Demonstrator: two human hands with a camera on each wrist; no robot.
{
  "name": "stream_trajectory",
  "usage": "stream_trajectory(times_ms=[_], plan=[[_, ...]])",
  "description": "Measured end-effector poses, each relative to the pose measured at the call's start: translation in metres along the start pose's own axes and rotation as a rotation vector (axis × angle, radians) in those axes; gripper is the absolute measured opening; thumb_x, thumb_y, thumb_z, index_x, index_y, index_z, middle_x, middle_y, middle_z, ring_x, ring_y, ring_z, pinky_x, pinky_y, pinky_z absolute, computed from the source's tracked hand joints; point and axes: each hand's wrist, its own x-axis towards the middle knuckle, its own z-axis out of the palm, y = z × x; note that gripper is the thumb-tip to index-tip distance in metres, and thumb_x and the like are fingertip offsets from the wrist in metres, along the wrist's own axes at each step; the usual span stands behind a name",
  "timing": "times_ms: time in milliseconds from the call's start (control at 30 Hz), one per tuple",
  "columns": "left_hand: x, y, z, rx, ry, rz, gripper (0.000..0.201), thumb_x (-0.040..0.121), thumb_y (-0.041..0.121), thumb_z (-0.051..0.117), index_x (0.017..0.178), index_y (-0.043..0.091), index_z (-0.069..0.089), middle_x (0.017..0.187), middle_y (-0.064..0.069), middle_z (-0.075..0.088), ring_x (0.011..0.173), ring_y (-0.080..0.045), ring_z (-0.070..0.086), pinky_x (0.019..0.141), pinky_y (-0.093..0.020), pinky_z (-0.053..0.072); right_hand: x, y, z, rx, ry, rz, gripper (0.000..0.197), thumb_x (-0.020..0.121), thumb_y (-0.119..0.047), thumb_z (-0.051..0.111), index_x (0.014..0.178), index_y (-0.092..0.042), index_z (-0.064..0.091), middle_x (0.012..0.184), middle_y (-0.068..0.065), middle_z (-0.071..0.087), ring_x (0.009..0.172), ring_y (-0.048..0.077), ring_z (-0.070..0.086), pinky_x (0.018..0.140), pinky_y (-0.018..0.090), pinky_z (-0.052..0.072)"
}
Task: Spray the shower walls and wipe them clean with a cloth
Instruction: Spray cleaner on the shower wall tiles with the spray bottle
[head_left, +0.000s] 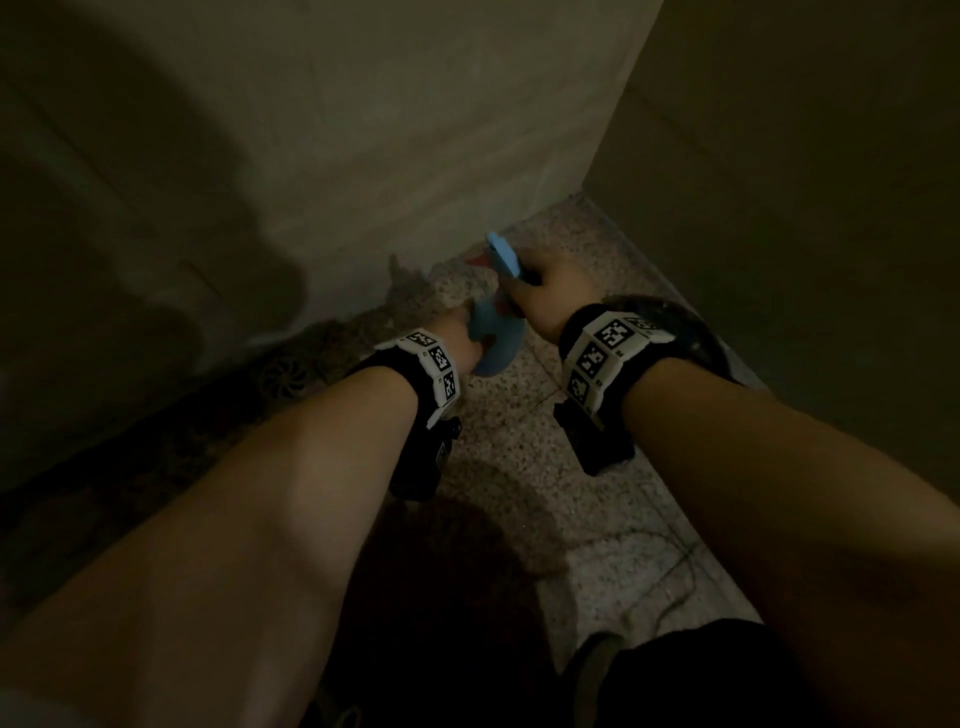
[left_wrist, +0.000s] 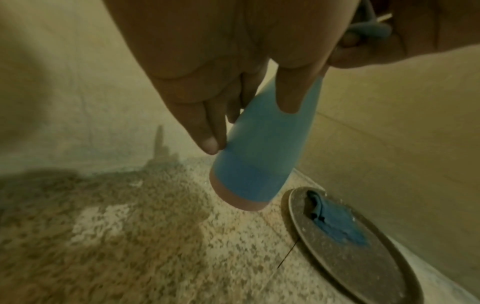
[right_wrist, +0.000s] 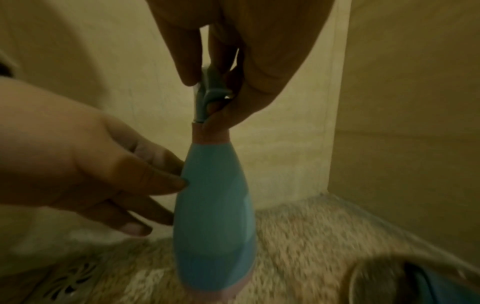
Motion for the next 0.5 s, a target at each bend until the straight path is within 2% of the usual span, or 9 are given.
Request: stream_trajectory(times_ms=[100,200,300,400,500], plan=[[0.009,-0.002,0.008,-0.006,-0.014,-0.026,0.055,0.097,0.024,0.046,0.147,0.016,0.025,0.141,-0.012,0.047,0.121,-0.031,0.051,0.093,-0.036,0.044,0.012,0.016,0.014,0.003,0.002,0.048,0.030,0.095,-0.023,0.050,0.118,-0.007,0.059,0.116,0.015,0.058,0.103,0.030,0.055,0.077,0.031,0.041],[0.019,-0.003,0.015,-0.002,-0.025,-0.042,0.053,0.096,0.023,0.047,0.145,0.012,0.029,0.139,-0.014,0.048,0.123,-0.032,0.050,0.096,-0.036,0.042,0.023,0.031,0.029,0.055,-0.013,0.086,0.030,0.093,-0.024,0.052,0.120,-0.010,0.059,0.118,0.016,0.059,0.107,0.032,0.057,0.094,0.041,0.047],[0.026,-0.006,0.020,0.048,-0.071,-0.022,0.052,0.097,0.018,0.045,0.145,0.009,0.026,0.143,-0.015,0.043,0.127,-0.031,0.046,0.101,-0.035,0.038,0.034,0.044,0.043,0.120,0.002,0.105,0.035,0.092,-0.024,0.055,0.125,-0.016,0.057,0.122,0.013,0.059,0.110,0.031,0.057,0.097,0.045,0.046],[0.032,-0.010,0.023,0.106,-0.102,-0.003,0.044,0.097,0.018,0.043,0.139,0.007,0.034,0.135,-0.017,0.049,0.118,-0.032,0.050,0.090,-0.034,0.040,0.044,0.058,0.051,0.146,0.020,0.116,0.036,0.090,-0.024,0.058,0.125,-0.016,0.058,0.121,0.012,0.059,0.112,0.029,0.055,0.098,0.046,0.044],[0.037,-0.013,0.025,0.094,-0.166,0.008,0.039,0.098,0.018,0.042,0.136,0.009,0.039,0.120,-0.013,0.054,0.097,-0.028,0.051,0.077,-0.032,0.036,0.052,0.069,0.059,0.154,0.015,0.118,0.036,0.091,-0.024,0.058,0.126,-0.015,0.058,0.122,0.012,0.058,0.112,0.030,0.054,0.099,0.046,0.043]])
